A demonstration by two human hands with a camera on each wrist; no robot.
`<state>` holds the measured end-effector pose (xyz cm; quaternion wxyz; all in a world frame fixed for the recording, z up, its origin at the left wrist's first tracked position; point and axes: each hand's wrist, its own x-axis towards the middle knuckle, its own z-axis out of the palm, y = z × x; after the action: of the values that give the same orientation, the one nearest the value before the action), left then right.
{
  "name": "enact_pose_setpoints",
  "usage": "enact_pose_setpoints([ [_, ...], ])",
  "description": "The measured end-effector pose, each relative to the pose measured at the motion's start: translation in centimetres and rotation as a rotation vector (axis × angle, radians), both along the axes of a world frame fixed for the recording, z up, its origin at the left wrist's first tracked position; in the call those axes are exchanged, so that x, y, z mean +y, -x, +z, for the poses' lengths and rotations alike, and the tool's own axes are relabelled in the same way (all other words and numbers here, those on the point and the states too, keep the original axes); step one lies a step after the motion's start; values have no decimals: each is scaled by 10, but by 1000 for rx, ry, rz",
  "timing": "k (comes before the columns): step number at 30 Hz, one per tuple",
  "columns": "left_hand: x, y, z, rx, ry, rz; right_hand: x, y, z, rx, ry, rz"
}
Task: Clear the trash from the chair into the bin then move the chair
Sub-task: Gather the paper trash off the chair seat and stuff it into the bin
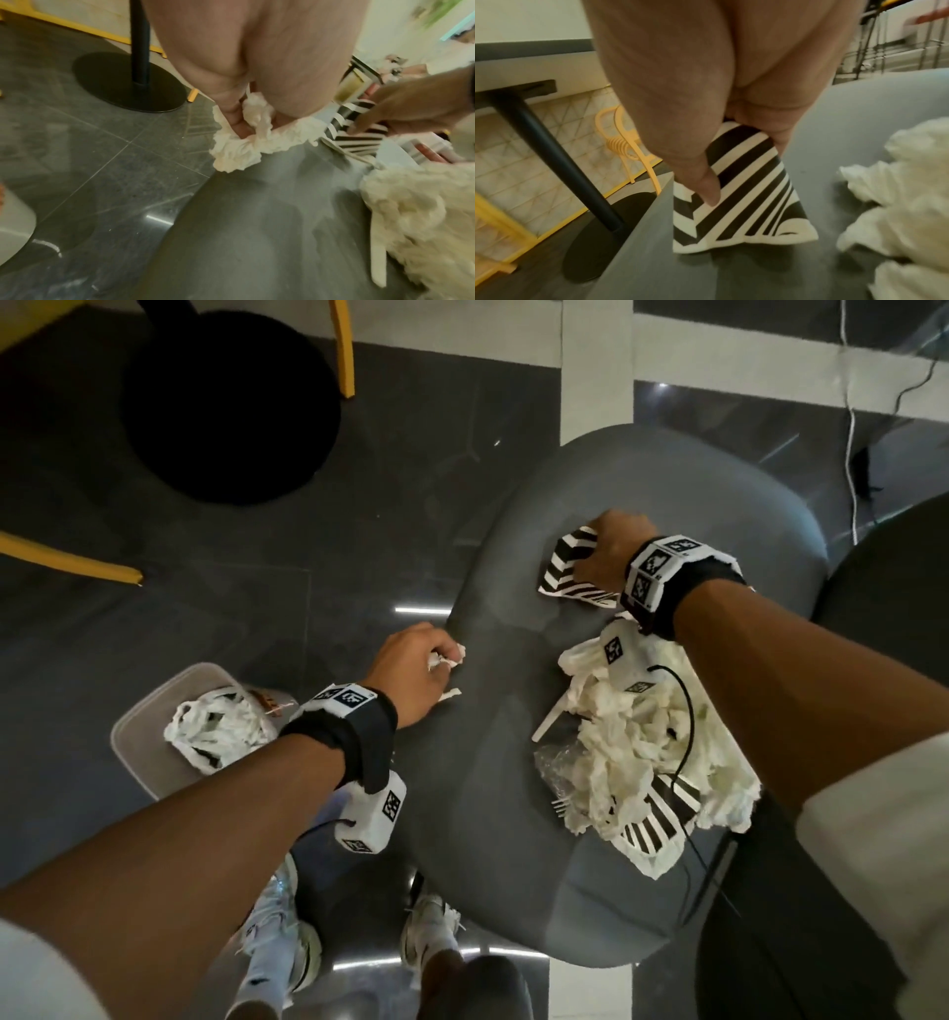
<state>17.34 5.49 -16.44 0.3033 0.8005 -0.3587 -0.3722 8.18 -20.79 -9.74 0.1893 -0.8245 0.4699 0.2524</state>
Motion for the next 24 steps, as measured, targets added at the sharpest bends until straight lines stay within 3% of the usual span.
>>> enact_pose_setpoints([
  [6, 37, -36, 1, 46, -74, 195, 46, -16, -2, -109, -48, -128],
  [12, 120, -87, -14, 153, -109, 372, 186, -85, -28, -382, -241, -134],
  [17, 221, -138, -45, 228, -150, 579, 325, -143, -88, -314, -498, -135],
  [21, 296, -168, -75, 266, -229, 704, 403, -176, -143, -229, -587, -214],
  [23, 322, -177, -89, 385, -220, 793, 429, -189, -162, -217, -598, -229],
  [24, 330, -179, -92, 527, -178, 857, 438, -192, -170, -216, -609, -236],
])
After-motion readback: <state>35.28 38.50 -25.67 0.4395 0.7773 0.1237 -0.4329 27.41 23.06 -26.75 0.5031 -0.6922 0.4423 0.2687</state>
